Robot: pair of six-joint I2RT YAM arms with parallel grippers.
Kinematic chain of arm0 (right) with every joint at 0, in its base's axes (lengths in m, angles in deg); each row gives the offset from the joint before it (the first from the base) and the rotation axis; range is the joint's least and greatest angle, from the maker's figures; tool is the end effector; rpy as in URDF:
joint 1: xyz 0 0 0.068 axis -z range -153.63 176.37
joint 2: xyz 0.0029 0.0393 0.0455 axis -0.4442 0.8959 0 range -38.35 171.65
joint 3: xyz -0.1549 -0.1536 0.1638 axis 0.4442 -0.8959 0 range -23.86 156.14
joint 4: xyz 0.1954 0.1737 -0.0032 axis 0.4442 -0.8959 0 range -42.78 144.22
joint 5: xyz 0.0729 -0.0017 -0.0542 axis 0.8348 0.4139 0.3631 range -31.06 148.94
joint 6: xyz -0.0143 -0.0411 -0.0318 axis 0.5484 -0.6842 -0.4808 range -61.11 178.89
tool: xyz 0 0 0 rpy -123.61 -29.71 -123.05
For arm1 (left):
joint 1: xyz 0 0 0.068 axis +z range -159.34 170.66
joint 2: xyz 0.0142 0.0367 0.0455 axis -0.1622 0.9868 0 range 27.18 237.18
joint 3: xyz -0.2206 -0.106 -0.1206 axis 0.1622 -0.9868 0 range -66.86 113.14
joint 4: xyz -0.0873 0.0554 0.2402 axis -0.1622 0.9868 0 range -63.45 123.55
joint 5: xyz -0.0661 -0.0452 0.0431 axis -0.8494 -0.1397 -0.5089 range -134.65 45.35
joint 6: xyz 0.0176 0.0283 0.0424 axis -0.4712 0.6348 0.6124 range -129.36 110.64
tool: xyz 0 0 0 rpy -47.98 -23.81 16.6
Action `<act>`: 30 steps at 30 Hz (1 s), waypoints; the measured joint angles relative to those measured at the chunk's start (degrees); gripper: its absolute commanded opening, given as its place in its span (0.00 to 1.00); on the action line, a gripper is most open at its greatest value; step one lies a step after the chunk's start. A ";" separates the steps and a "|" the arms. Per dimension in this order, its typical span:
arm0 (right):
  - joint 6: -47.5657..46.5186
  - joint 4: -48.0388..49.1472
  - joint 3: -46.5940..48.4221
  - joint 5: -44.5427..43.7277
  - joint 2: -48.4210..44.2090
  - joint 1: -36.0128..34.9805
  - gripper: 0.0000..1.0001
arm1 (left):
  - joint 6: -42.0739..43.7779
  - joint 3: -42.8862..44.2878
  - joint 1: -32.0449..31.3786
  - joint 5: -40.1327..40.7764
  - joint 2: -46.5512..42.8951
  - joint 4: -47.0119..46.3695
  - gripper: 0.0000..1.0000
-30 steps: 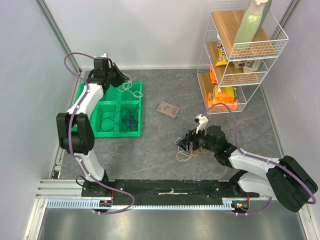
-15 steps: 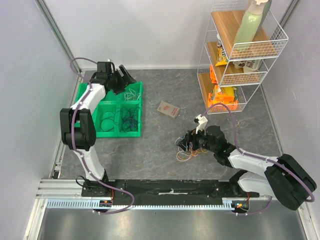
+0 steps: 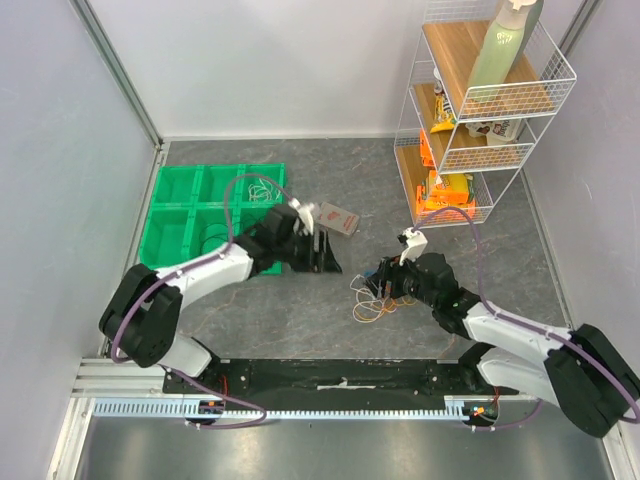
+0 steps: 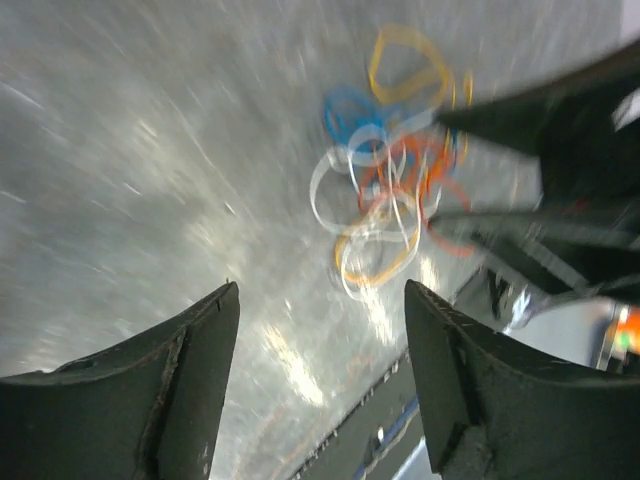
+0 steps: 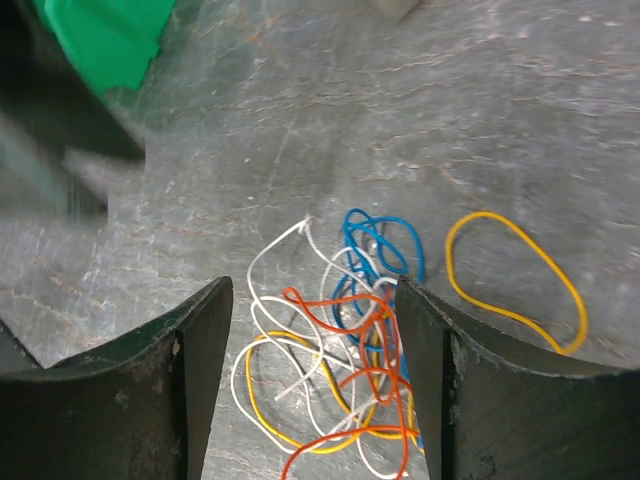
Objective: Untangle the cables
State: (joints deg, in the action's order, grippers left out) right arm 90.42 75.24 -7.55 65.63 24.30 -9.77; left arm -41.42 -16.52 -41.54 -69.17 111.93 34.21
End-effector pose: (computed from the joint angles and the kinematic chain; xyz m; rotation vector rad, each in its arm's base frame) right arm 0.1672 0.1273 0.1654 -0.1634 2.1130 0.8496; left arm 0.2553 -0.1782 0.2162 0.2401 2.4527 -1.0312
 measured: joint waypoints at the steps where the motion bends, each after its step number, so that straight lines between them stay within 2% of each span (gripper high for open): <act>1: 0.28 -1.31 -0.02 -1.11 -1.20 0.00 0.71 | 0.17 -1.88 -2.78 -0.04 0.00 -0.24 0.76; 2: 0.66 -2.93 -0.02 -2.45 -2.71 0.00 0.70 | 0.26 -3.34 -4.98 -0.13 0.04 -0.59 0.76; 4: 1.64 -6.54 -0.13 -5.20 -6.32 0.00 0.65 | 0.26 -4.81 -7.58 -0.37 0.76 -1.79 0.69; 7: 3.08 -11.39 -0.35 -8.37 -10.84 0.04 0.58 | 0.26 -4.42 -8.15 -1.27 4.33 -4.70 0.58; 11: 4.79 -16.74 -1.18 -10.51 -14.64 0.26 0.55 | -0.04 -1.27 -8.00 -3.65 12.39 -7.67 0.56; 16: 6.36 -19.02 -1.95 -10.62 -13.79 0.37 0.54 | -2.80 0.72 -8.00 -6.82 18.62 -11.52 0.53; 20: 6.86 -18.58 -1.95 -9.73 -9.66 0.37 0.56 | -4.79 2.08 -8.00 -8.37 20.94 -13.46 0.40; 21: 6.88 -18.40 -1.95 -9.40 -8.57 0.37 0.56 | -5.16 2.29 -8.00 -8.76 21.51 -14.12 0.33; 23: 6.95 -18.14 -1.95 -8.90 -6.86 0.37 0.57 | -6.08 2.34 -8.00 -9.22 22.16 -15.10 0.27; 26: 7.02 -17.88 -1.95 -8.46 -5.57 0.37 0.58 | -6.71 2.34 -8.00 -9.81 22.53 -15.72 0.02; 30: 7.08 -17.31 -1.95 -8.44 -5.38 0.37 0.60 | -6.78 3.04 -8.00 -9.84 22.21 -15.06 0.02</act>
State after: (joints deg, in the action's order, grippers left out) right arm 97.50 57.93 -9.49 57.20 18.93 -9.40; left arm -48.19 -13.48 -49.54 -79.00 134.14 19.15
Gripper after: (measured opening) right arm 0.585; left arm 0.031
